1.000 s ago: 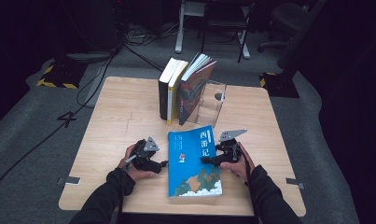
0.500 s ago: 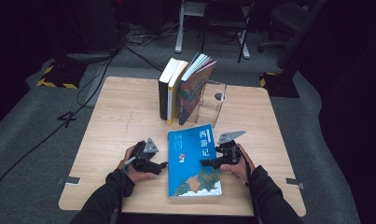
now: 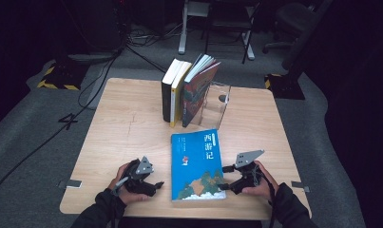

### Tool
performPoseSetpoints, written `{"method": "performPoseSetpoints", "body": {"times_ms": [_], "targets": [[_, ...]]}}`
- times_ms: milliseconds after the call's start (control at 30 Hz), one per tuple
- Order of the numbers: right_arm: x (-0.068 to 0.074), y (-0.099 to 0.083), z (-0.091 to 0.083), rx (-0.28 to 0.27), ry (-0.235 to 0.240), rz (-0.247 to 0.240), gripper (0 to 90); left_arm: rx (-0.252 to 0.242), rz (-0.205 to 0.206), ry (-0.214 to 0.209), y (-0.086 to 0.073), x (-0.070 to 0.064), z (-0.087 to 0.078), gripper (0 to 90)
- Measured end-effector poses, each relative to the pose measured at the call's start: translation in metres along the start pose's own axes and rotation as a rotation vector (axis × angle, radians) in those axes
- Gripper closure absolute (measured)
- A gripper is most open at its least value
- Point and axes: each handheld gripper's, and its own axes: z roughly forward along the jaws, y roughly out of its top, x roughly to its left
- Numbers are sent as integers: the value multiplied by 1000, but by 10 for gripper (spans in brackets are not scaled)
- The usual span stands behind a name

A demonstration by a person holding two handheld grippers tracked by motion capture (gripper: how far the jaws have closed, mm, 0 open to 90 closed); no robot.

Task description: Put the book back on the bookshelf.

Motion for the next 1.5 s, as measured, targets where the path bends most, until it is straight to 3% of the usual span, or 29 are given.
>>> {"method": "performPoseSetpoints", "body": {"times_ms": [33,133,333,467,700,867,933,967,1233,1367,1500], "targets": [[6,-4,-5,1,-6,-39,351,2,9,-5,-1,-4,-1,194],[10,-10,-14,-5,-43,-59,380,-3,17,-16,-4,-14,-3,193],[8,-23,-11,81,-111,-80,442,-2,40,-41,-5,-28,-3,171],[12,-21,2,124,-104,-113,411,0,64,-62,-2,-35,1,153],[12,-20,3,83,-79,-109,403,9,91,-83,3,-46,4,150],[22,-10,11,65,-72,-152,400,2,73,-66,4,-44,5,171],[25,-6,14,60,-69,-156,398,-7,41,-41,4,-40,4,204],[27,-5,15,61,-74,-160,392,-5,27,-48,3,-35,4,214],[32,0,22,43,-85,-145,379,3,36,-54,0,-20,0,194],[36,6,24,22,-103,-132,379,7,39,-19,0,-17,-6,210],[38,12,24,-5,-107,-117,376,-38,33,-31,2,-18,-16,223]]}}
